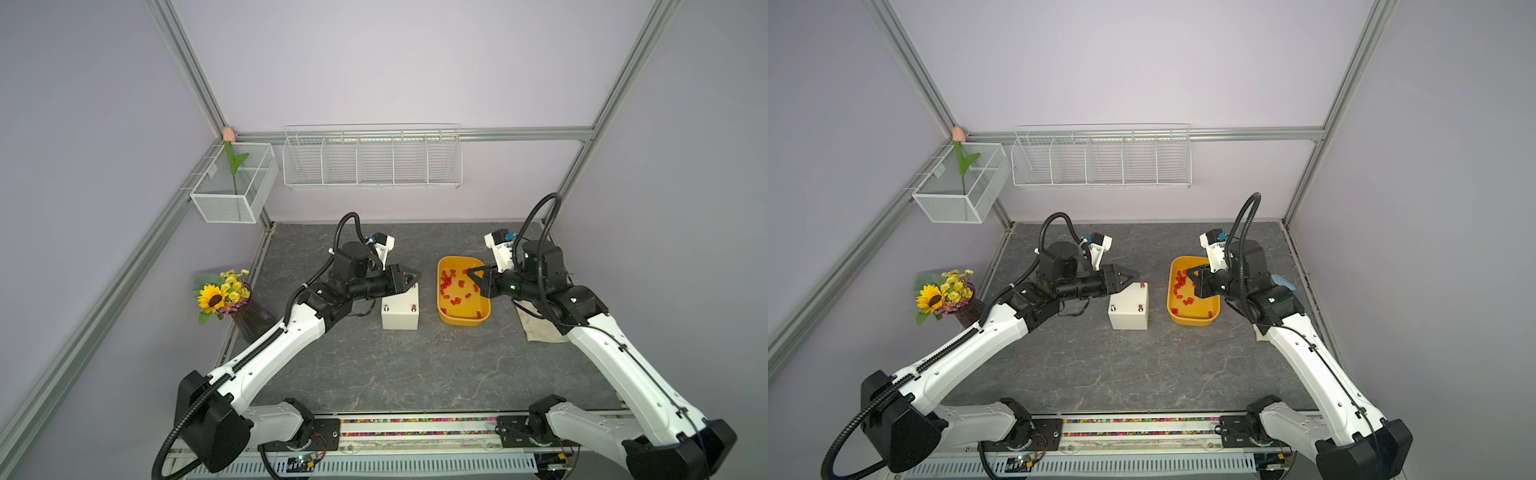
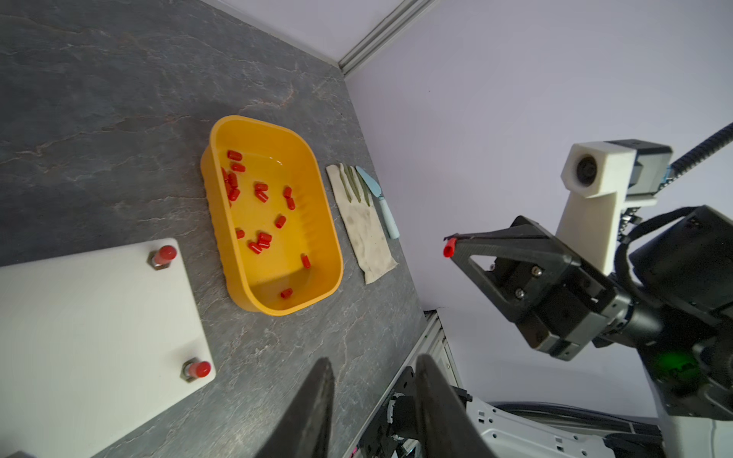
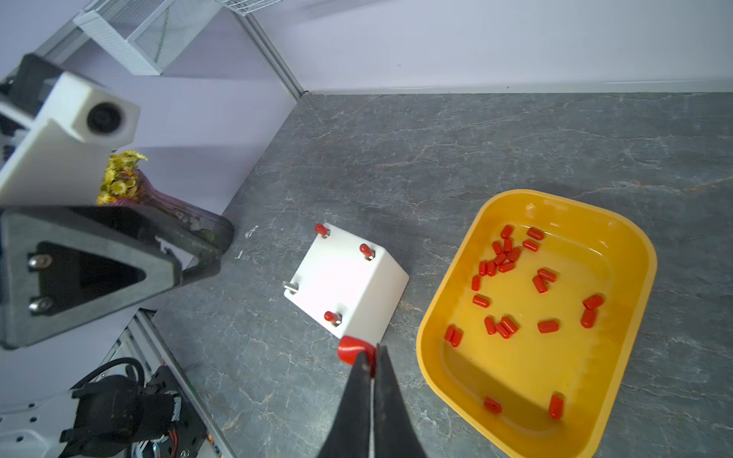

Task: Cover the protruding screws with screw protection sleeves
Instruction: Pick up the screw protection sleeve from the storage box, then attach the screw protection sleeve to the screw.

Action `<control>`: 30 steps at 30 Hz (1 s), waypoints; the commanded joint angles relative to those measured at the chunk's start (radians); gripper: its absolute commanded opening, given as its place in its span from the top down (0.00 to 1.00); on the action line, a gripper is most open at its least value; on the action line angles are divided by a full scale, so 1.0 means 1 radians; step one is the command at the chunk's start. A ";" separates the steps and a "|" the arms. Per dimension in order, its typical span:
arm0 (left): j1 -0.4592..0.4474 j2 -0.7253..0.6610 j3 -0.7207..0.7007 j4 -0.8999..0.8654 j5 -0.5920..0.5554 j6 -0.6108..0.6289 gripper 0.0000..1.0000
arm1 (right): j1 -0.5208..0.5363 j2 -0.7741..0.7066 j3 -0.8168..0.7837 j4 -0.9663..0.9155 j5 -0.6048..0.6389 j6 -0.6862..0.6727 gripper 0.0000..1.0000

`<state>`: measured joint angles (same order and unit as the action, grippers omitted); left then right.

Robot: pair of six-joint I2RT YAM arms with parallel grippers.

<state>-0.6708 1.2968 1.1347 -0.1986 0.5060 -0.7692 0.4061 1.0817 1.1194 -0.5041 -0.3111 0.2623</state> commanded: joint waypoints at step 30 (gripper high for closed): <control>-0.140 0.162 0.252 -0.109 0.112 0.102 0.66 | 0.093 -0.072 0.045 -0.065 -0.109 -0.052 0.94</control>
<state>-0.8055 1.4517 1.3453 -0.2897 0.6075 -0.6933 0.4934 1.0168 1.1427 -0.5655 -0.4049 0.2192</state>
